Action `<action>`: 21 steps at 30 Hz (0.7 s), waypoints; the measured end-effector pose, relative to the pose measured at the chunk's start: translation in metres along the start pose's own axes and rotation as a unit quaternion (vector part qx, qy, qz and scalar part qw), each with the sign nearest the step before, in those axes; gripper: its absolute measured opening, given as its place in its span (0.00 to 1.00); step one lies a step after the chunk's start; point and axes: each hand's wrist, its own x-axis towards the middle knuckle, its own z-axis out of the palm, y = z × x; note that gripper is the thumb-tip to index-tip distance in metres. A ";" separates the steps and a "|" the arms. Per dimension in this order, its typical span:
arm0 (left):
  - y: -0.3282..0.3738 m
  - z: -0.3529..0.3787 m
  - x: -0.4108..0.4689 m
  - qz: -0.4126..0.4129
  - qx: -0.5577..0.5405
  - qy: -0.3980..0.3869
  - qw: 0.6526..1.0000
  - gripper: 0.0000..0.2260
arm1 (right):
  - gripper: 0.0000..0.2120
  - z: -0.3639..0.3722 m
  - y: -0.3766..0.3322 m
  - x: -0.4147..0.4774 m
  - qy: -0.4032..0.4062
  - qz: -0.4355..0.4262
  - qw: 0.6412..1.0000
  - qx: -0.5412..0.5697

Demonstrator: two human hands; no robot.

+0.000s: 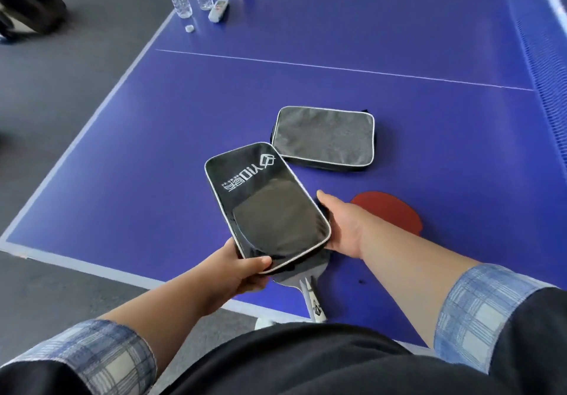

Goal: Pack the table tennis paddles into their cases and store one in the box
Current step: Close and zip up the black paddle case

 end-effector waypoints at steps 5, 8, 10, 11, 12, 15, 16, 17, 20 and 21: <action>0.033 0.023 0.008 0.021 0.115 -0.073 0.991 0.24 | 0.21 -0.023 0.016 -0.037 0.111 -0.157 0.977 -0.096; 0.044 0.056 0.026 0.023 0.103 -0.092 0.990 0.20 | 0.22 -0.048 0.020 -0.067 0.168 -0.214 0.955 -0.116; 0.044 0.085 0.042 -0.002 0.062 -0.081 0.995 0.18 | 0.20 -0.066 0.026 -0.088 0.214 -0.229 0.942 -0.120; 0.043 0.103 0.050 -0.002 0.068 -0.060 0.996 0.17 | 0.18 -0.078 0.030 -0.098 0.244 -0.233 0.933 -0.124; 0.042 0.121 0.058 0.011 0.101 -0.031 0.994 0.16 | 0.18 -0.091 0.034 -0.108 0.280 -0.232 0.923 -0.126; 0.040 0.185 0.076 0.049 0.213 -0.010 0.976 0.17 | 0.24 -0.142 0.043 -0.138 0.385 -0.200 0.894 -0.114; 0.040 0.208 0.081 0.049 0.240 -0.027 0.969 0.15 | 0.27 -0.161 0.045 -0.147 0.407 -0.187 0.888 -0.108; 0.040 0.230 0.086 0.042 0.262 -0.046 0.963 0.13 | 0.30 -0.181 0.046 -0.155 0.426 -0.173 0.882 -0.107; 0.041 0.296 0.099 0.015 0.292 -0.091 0.952 0.10 | 0.41 -0.242 0.048 -0.176 0.458 -0.134 0.871 -0.116; 0.040 0.317 0.105 0.018 0.307 -0.096 0.947 0.11 | 0.43 -0.262 0.047 -0.179 0.462 -0.128 0.870 -0.118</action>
